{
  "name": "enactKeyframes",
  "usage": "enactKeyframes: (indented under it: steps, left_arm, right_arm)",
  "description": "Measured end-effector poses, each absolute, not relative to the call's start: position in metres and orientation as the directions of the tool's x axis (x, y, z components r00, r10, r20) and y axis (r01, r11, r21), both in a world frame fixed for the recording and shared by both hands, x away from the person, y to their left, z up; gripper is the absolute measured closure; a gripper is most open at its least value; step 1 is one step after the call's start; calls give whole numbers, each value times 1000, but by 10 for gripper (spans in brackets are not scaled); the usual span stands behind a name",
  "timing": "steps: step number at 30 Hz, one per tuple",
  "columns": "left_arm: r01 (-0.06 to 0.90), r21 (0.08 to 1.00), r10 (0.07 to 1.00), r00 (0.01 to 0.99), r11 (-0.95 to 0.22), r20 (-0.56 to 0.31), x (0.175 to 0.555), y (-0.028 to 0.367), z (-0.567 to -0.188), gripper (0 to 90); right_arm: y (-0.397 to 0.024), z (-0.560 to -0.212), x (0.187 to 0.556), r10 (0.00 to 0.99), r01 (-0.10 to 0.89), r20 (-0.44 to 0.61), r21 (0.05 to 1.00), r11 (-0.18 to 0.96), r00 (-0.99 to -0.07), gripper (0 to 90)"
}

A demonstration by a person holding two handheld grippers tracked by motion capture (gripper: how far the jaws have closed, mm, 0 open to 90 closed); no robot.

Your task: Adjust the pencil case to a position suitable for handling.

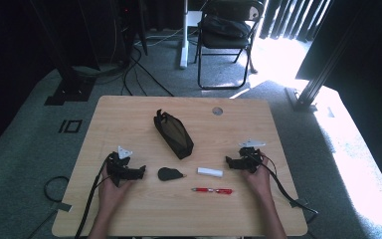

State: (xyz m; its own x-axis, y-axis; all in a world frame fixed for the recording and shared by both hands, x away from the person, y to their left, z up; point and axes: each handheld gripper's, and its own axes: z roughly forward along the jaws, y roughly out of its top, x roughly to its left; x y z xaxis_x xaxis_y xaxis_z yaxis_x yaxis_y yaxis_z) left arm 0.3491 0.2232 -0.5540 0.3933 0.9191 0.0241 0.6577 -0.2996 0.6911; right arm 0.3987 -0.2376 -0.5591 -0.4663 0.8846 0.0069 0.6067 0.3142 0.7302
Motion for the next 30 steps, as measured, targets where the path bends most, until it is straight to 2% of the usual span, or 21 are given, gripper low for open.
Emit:
enactKeyframes:
  steps: [10,15,20,30]
  left_arm:
    - [658,691,919,394,-300,25,349,223,-554,19]
    - [658,691,919,393,-300,24,349,223,-554,19]
    - [658,691,919,393,-300,24,349,223,-554,19]
    - [658,692,921,390,-297,25,349,223,-554,19]
  right_arm:
    - [-238,-559,399,877,603,7,729,325,-481,107]
    - [-238,-557,396,882,601,4,734,317,-470,232]
    - [-233,-552,386,878,573,-8,755,319,-478,275]
    - [-218,-534,378,854,527,-33,774,351,-520,275]
